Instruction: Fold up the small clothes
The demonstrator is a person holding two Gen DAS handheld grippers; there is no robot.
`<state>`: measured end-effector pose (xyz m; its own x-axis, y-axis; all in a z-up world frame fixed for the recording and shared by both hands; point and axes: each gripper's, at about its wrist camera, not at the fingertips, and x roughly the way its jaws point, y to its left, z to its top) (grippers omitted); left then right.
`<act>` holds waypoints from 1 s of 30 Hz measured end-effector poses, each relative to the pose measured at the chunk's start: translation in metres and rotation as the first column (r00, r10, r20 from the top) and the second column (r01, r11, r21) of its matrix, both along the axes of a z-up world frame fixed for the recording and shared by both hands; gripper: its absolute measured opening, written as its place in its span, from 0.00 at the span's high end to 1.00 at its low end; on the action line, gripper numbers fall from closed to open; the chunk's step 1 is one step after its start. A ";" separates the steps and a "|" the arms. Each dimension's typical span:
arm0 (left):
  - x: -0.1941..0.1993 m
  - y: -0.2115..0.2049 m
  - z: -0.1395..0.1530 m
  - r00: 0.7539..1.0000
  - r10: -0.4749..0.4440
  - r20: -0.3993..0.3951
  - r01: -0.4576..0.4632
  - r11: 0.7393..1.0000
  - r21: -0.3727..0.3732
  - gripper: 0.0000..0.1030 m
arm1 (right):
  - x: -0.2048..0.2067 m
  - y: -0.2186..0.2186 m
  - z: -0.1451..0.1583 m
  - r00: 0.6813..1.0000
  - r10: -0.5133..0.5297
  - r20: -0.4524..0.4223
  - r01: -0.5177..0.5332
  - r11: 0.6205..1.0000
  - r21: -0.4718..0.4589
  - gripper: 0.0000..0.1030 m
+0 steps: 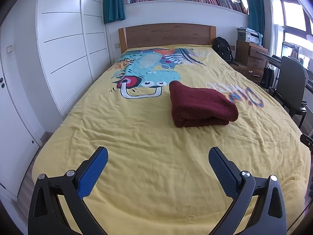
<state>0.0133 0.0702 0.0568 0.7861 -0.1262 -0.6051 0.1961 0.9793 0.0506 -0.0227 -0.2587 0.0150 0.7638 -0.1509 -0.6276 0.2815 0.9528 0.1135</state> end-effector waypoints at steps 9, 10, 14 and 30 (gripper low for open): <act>0.002 0.000 -0.005 1.000 -0.004 -0.014 0.004 1.000 -0.002 0.01 | 0.003 0.000 -0.005 1.000 -0.001 -0.012 0.001 1.000 -0.001 0.00; 0.002 0.001 -0.006 1.000 -0.004 -0.015 0.004 1.000 -0.003 0.01 | 0.003 0.000 -0.005 1.000 -0.001 -0.011 0.001 1.000 0.000 0.00; 0.003 0.001 -0.007 1.000 -0.006 -0.020 0.006 1.000 -0.003 0.01 | 0.003 0.000 -0.005 1.000 -0.003 -0.009 0.003 1.000 -0.003 0.00; 0.003 -0.002 -0.012 0.999 -0.009 -0.034 0.009 1.000 -0.008 0.01 | 0.003 -0.002 -0.006 1.000 -0.005 -0.010 0.005 1.000 -0.003 0.00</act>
<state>0.0161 0.0683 0.0445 0.7638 -0.1379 -0.6306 0.2063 0.9778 0.0361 -0.0201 -0.2603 0.0085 0.7565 -0.1564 -0.6350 0.2873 0.9517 0.1078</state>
